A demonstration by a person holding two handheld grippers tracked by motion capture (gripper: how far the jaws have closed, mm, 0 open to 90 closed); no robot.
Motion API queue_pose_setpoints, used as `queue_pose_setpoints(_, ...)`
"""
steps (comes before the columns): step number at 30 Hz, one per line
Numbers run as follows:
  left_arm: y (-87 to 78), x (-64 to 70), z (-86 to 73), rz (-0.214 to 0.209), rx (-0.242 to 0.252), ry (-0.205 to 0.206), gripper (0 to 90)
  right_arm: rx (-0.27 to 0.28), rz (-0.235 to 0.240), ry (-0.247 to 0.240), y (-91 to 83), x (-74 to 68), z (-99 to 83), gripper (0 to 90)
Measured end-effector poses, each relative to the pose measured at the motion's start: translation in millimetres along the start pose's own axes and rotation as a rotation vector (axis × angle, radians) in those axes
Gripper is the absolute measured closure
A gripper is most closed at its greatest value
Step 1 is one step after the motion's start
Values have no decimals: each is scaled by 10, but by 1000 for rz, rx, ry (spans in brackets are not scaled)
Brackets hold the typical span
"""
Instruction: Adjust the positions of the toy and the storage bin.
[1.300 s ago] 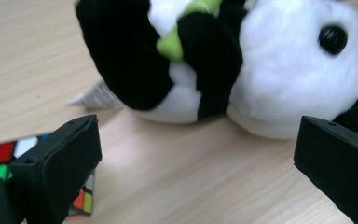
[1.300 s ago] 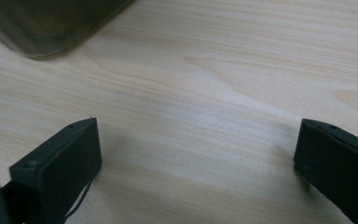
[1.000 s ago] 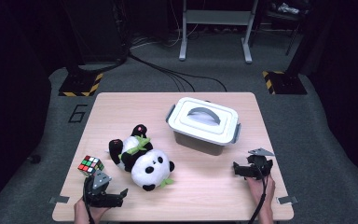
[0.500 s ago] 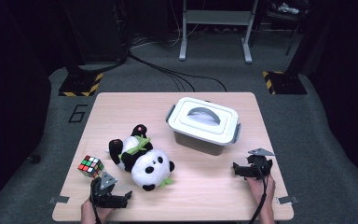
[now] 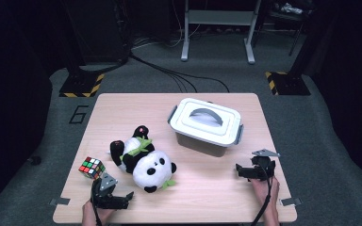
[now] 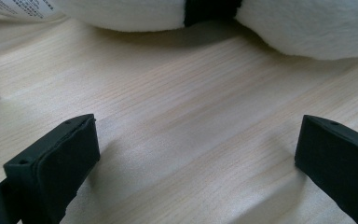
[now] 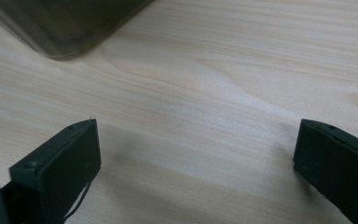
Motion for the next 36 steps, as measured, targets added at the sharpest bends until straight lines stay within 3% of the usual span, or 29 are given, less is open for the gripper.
queue_pose_setpoints(3, -1, 1, 0, -2, -1, -1, 0, 3, 14, 10, -33, -9, 12, 7)
queue_pose_setpoints(11, 4, 6, -1, -1, 5, -5, 0, 27, 47, -32, -257, -62, 201, 0)
queue_pose_setpoints(27, 5, 16, -2, -4, 6, -12, 0, 118, 143, -150, -809, -334, 862, 0)
queue_pose_setpoints(31, 5, 17, -1, -3, 7, -13, 0, 126, 164, -182, -840, -413, 1062, 0)
queue_pose_setpoints(36, 5, 18, -2, -5, 6, -14, 0, 111, 200, -219, -737, -549, 1282, 0)
Point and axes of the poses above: each handheld gripper's, and its own axes: y roughly forward along the jaws, z roughly out of its top, x roughly to its right, the point moved 6 cm from there along y, roughly forward along the jaws, and after that the axes turned 4 degrees about z, right-handed, at the moved point
